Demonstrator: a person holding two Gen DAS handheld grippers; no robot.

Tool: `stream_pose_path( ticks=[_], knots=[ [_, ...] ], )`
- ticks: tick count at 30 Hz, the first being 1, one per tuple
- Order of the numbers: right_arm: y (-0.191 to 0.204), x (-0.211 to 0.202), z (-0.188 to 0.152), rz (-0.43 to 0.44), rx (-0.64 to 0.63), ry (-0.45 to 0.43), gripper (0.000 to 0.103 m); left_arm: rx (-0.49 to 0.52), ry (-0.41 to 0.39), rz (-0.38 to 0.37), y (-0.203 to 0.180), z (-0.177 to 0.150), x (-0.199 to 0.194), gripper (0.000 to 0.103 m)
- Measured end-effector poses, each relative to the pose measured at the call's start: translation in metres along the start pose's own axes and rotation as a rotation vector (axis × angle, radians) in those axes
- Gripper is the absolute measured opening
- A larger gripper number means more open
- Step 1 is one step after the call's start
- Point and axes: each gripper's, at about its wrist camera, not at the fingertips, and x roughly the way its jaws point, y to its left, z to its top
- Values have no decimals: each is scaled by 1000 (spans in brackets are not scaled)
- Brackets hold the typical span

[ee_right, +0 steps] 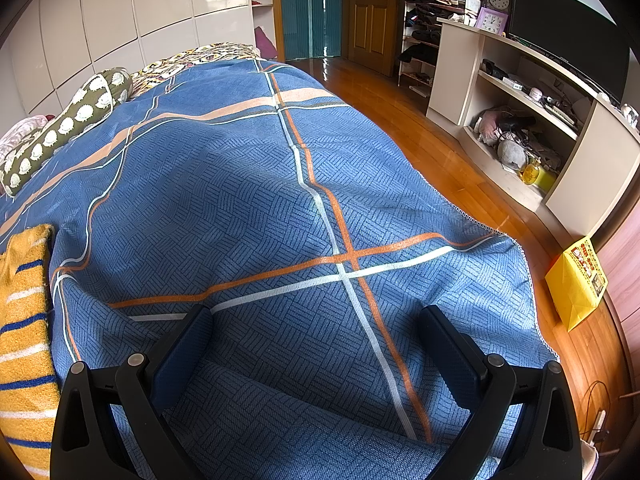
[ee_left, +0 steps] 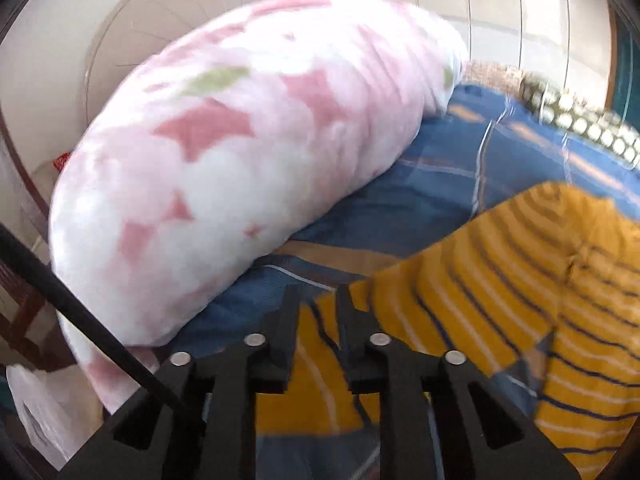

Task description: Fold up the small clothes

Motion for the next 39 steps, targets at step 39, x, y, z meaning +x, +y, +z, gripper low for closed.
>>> stream_pose_path(
  ticks=[39],
  knots=[
    [-39,-165,-155,555,-56,154,67,242,-72,-534,-120,-87,-161,74]
  ],
)
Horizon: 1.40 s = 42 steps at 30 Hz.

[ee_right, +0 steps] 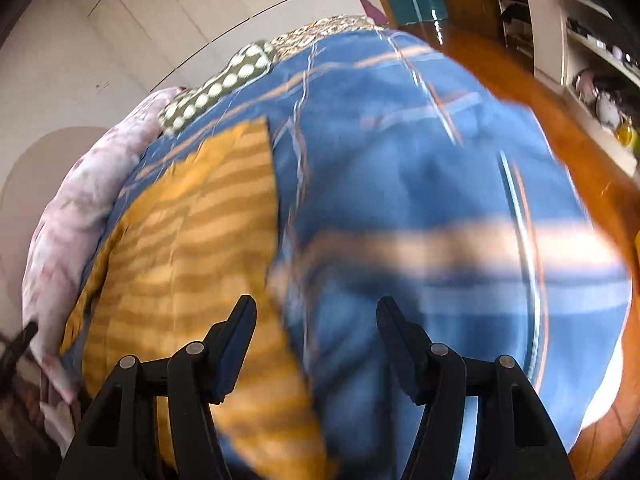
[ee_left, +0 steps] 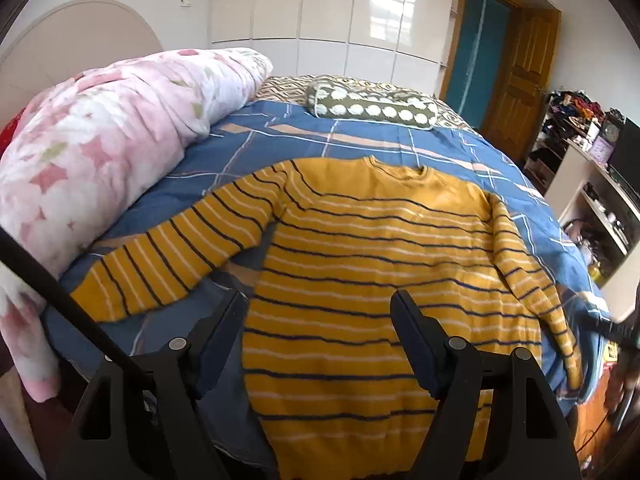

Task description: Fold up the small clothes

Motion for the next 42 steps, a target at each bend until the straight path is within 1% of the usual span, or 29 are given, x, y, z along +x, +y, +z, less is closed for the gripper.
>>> stream_pose_path(
  ticks=[3,5,6,7,8,9,10,11,12,14,15,16,17,18,19,20,21,22,24,26,27,29,31,32,34,36,38,40,42],
  knots=[
    [9,6,-32,10,-22,28,67,7,-3,-4,-3,-2,-1,74],
    [19,10,-47,9,-48,37,57,2,-3,-6,-4,-3,-2,74],
    [26,11,-50,-6,-68,41,39,1,-2,-6,-4,-3,-2,74],
    [32,12,-49,-28,-85,41,9,3,-4,-3,-4,-3,-3,74],
    [35,5,-48,-25,-89,31,9,5,-7,2,-5,-2,-3,74],
    [35,-4,-41,-16,-88,-2,9,8,-11,7,-4,-2,-4,74],
    [34,-19,-32,-23,-88,-48,9,9,-17,13,-3,-1,-5,74],
    [30,-32,-21,-55,-85,-86,9,6,-22,18,-1,0,-6,74],
    [22,-46,-7,-108,-79,-125,9,1,-27,22,0,0,-7,74],
    [0,-67,20,-274,-61,-199,9,-18,-32,29,6,1,-6,74],
    [-12,-71,32,-410,-53,-233,10,-26,-28,30,8,1,-4,74],
    [-25,-72,44,-594,-47,-250,14,-34,-21,30,10,1,-3,74],
    [-36,-69,53,-734,-38,-238,17,-43,-11,31,13,0,-1,74],
    [-44,-68,58,-807,-24,-216,18,-46,-5,30,14,-2,1,74],
    [-46,-71,60,-775,-5,-220,18,-46,0,32,16,-3,2,74],
    [-44,-76,58,-710,7,-246,22,-43,4,39,17,-4,4,74],
    [-37,-79,52,-623,13,-279,39,-43,8,45,17,-4,6,74],
    [-33,-79,48,-570,14,-289,50,-48,17,49,19,-4,10,74],
    [-25,-65,41,-430,27,-277,51,-59,34,39,20,-4,16,74],
    [-36,-58,36,-329,82,-256,51,-57,41,28,20,-6,18,74],
    [-45,-55,33,-294,130,-258,51,-53,41,29,19,-8,19,74],
    [-70,-54,23,-212,266,-275,51,-45,45,33,19,-10,21,74],
    [-103,-48,19,-88,427,-294,51,-51,55,36,21,-12,24,74],
    [-116,-43,16,-45,483,-299,51,-59,63,36,22,-12,27,74],
    [-138,-31,17,3,572,-298,51,-74,79,30,23,-12,33,74],
    [-156,-21,20,24,651,-299,51,-77,93,19,22,-12,36,74],
    [-168,-16,25,40,715,-313,51,-60,97,24,17,-13,38,74],
    [-178,-11,35,33,759,-331,51,-48,95,28,14,-13,39,74],
    [-183,-8,48,-8,758,-336,51,-45,96,29,13,-12,40,74]
  ],
)
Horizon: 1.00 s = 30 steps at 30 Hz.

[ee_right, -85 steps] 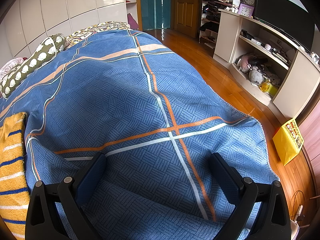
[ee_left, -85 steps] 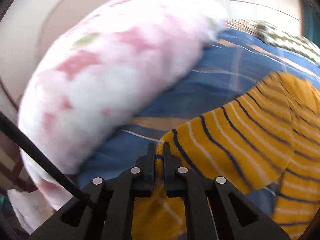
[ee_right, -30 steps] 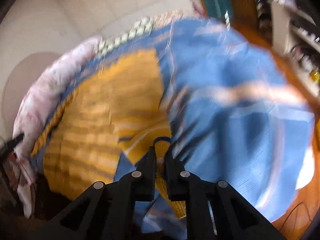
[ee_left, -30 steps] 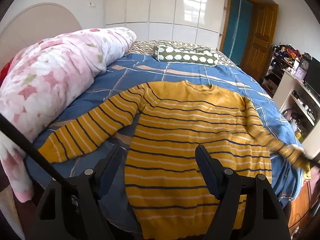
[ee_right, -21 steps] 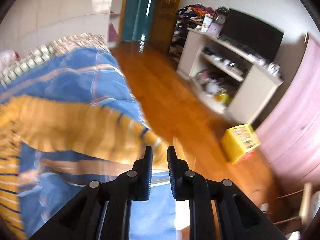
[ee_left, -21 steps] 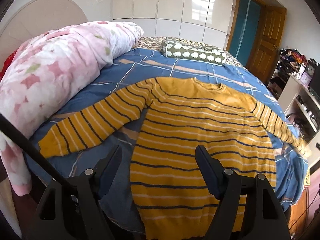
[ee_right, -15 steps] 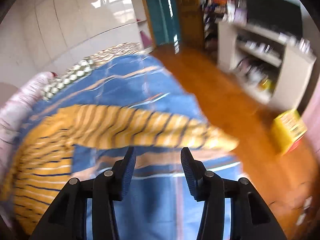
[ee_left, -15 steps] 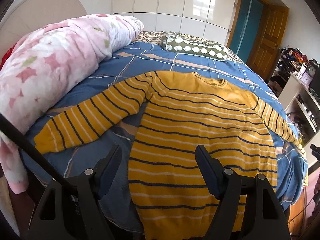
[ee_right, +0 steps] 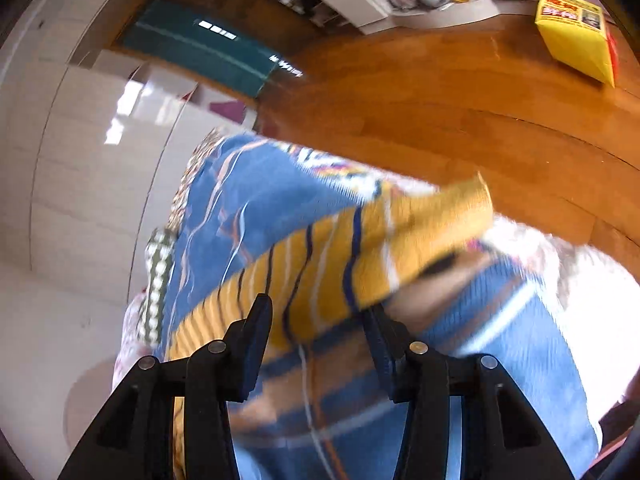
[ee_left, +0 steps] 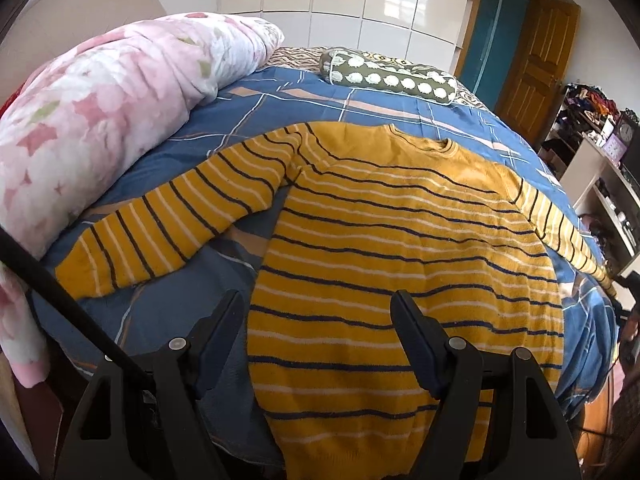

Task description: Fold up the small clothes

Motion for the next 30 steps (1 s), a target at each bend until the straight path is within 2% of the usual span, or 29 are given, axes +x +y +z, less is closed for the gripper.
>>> stream_pose_path(
  ticks=[1,3,5,8,11,12,15,17,18,20,21,22,24,27,30],
  knots=[
    [5,2,3,-20,-20,0,40,0,1,-2,0,1,1,74],
    [13,1,10,-42,-58,8,9,-2,-4,-6,2,2,1,74],
    [36,-7,10,-78,-112,-26,9,-10,-19,-4,7,4,0,74],
    [99,-16,-7,-90,-280,-56,9,-47,-30,-21,19,6,0,74],
    [176,-2,-49,-37,-460,0,9,-86,-40,-40,33,4,-1,74],
    [206,9,-72,5,-519,45,9,-93,-42,-42,37,3,-2,74],
    [262,46,-137,135,-601,207,10,-125,-54,-38,54,0,-8,74],
    [291,81,-189,268,-628,398,12,-150,-72,-27,68,-3,-15,74],
    [304,103,-224,354,-630,567,14,-160,-80,-22,74,-4,-19,74],
    [315,127,-265,419,-650,747,18,-183,-97,-6,92,-7,-27,74],
    [320,126,-276,416,-687,732,20,-195,-106,2,101,-9,-30,74],
    [323,125,-279,399,-723,698,27,-205,-115,7,109,-11,-32,75],
    [320,120,-275,370,-741,643,36,-222,-123,17,123,-14,-33,76],
    [314,110,-262,286,-764,567,36,-249,-117,18,139,-17,-27,77],
    [315,110,-258,162,-860,509,36,-272,-94,4,144,-20,-17,77]
  ],
)
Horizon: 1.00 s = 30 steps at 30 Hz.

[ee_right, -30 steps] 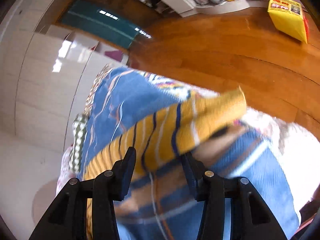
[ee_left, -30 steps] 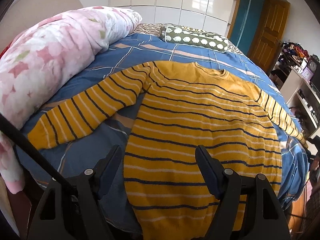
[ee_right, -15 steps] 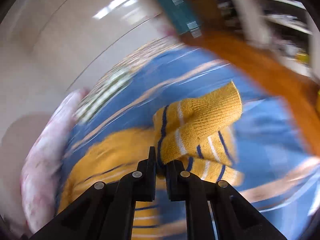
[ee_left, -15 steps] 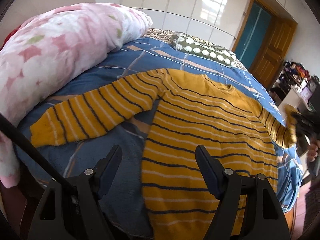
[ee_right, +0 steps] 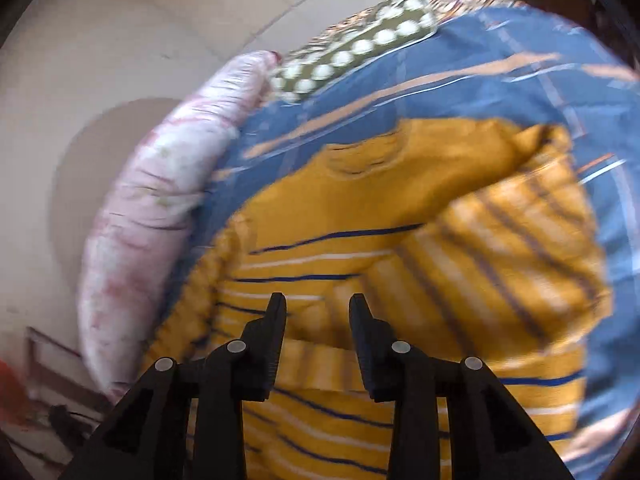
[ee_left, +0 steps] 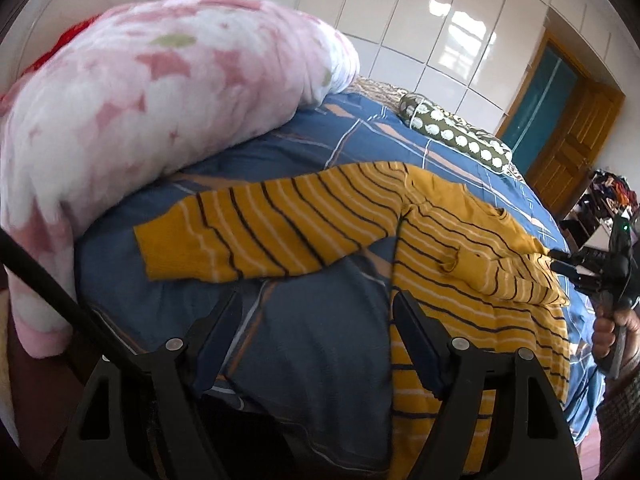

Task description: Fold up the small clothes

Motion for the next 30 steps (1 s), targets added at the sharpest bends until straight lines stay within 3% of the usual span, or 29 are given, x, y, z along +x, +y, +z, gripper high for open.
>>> stream_pose_path(
  ticks=[3,5,8,12,14,16,18,20,21,23,26,29,30],
  knots=[
    [6,17,-9,-154,-109,20,36,2,11,-16,-2,-4,2,77],
    [2,37,-18,-178,-125,65,34,19,4,-11,-6,-6,0,77],
    [2,43,-39,-82,-157,173,30,30,-16,-2,-5,-6,-5,77],
    [19,30,-94,4,-325,331,32,12,-18,7,1,-5,-1,77],
    [24,22,-110,2,-378,364,32,8,-12,7,2,-6,5,77],
    [29,9,-110,14,-393,357,32,13,-11,8,1,-7,7,77],
    [40,-7,-97,72,-385,285,32,18,-13,7,-1,-8,6,77],
    [60,-11,-90,64,-451,226,40,20,-18,5,-2,-9,3,77],
    [76,-8,-91,33,-521,191,49,22,-19,5,-2,-9,2,77],
    [107,9,-102,3,-625,191,54,19,-23,6,-1,-10,0,77],
    [145,46,-124,-51,-793,232,54,7,-25,11,4,-10,-3,77],
    [163,78,-140,-195,-944,193,54,-12,-27,13,11,-10,-4,77],
    [166,87,-140,-234,-953,186,34,-16,-28,12,13,-9,-4,77]
  ],
)
